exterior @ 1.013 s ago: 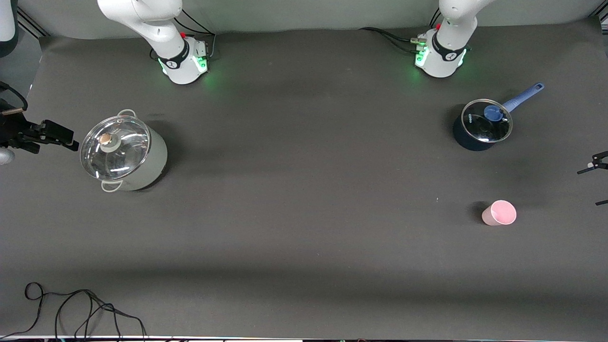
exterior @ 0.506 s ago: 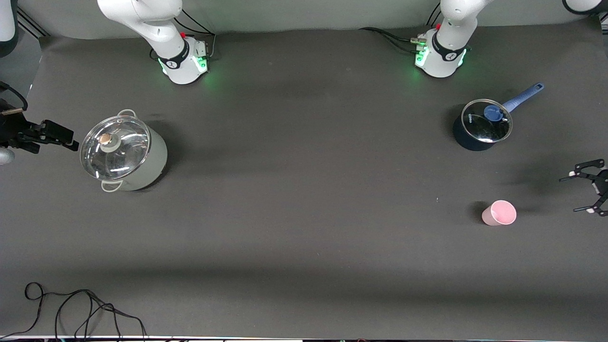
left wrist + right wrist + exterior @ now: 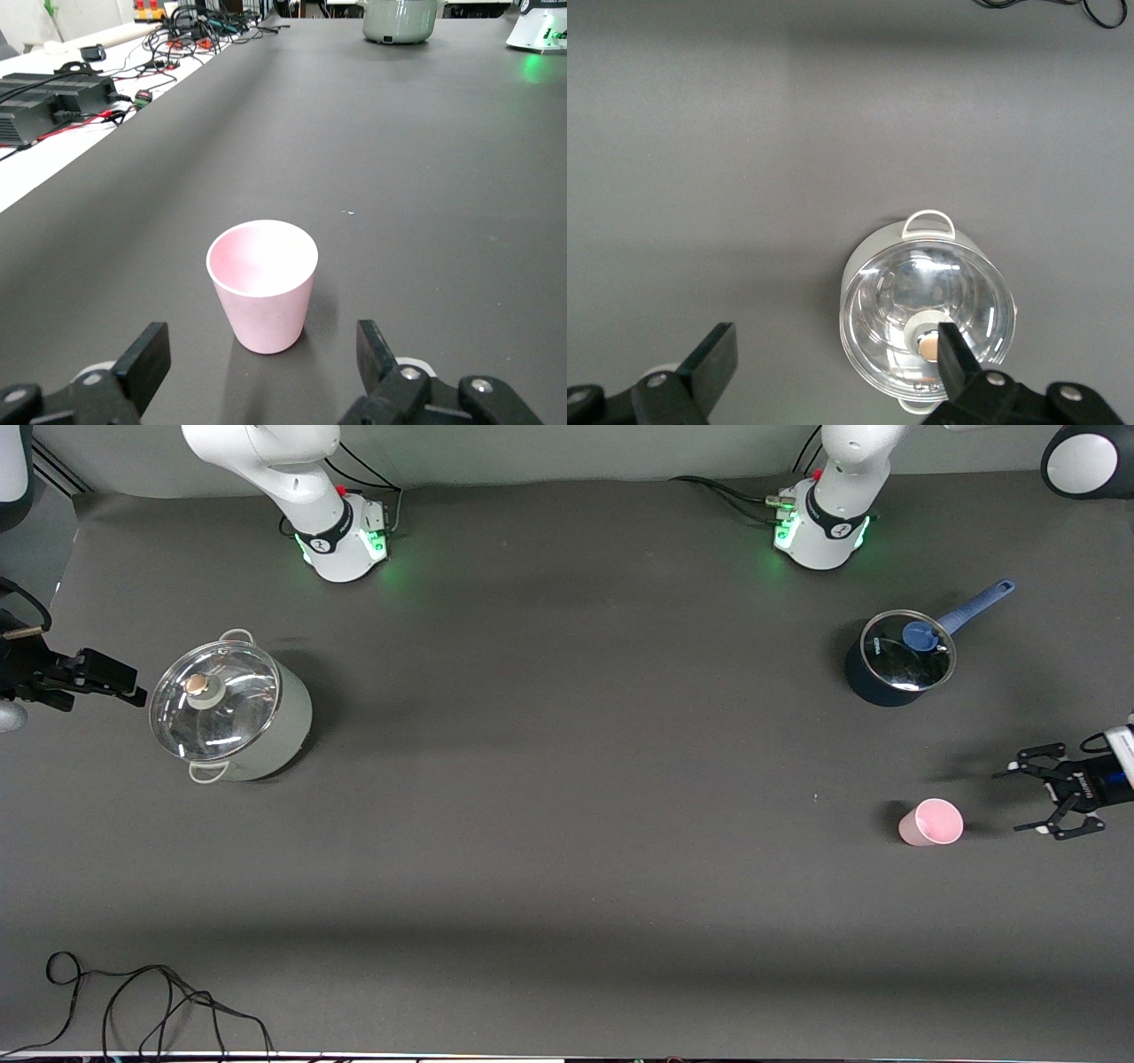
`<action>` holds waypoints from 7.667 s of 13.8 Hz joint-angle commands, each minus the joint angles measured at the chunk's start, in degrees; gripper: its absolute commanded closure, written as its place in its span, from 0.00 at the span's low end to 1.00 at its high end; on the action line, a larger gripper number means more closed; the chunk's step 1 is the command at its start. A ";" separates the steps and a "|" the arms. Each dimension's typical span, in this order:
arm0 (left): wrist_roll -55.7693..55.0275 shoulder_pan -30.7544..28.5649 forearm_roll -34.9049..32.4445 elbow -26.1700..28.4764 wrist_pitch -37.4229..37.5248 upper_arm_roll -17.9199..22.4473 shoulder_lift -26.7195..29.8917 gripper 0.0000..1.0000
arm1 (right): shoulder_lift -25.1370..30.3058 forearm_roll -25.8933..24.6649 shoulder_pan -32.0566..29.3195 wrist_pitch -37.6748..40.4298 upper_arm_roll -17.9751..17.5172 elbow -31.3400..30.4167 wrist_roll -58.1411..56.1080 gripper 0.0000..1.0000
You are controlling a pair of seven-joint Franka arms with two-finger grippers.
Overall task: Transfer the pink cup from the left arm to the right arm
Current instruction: 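Move the left gripper down beside the pink cup, then close the left gripper around the pink cup, then lift the pink cup and carry it toward the table's middle, then hold the cup with the left gripper while the right gripper approaches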
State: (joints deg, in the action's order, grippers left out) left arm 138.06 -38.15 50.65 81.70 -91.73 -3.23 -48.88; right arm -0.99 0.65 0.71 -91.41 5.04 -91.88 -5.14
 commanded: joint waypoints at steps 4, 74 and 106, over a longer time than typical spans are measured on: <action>4.66 -2.01 3.57 -2.16 3.75 -0.55 -6.39 0.06 | 0.90 0.49 0.34 -0.17 0.50 -0.50 0.31 0.00; -25.20 56.16 21.24 -29.93 -84.56 -44.14 -13.70 1.00 | 4.42 3.75 7.45 3.61 -0.03 -0.32 50.23 0.00; -27.15 69.97 20.80 -36.70 -101.01 -43.79 -12.99 1.00 | -29.50 3.66 28.73 -0.70 0.06 36.68 71.06 0.00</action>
State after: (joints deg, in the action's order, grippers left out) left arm 111.86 30.65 71.20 46.04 -191.90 -48.05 -62.22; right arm -28.71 3.85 29.57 -91.77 4.80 -57.67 65.56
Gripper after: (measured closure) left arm 0.344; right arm 0.000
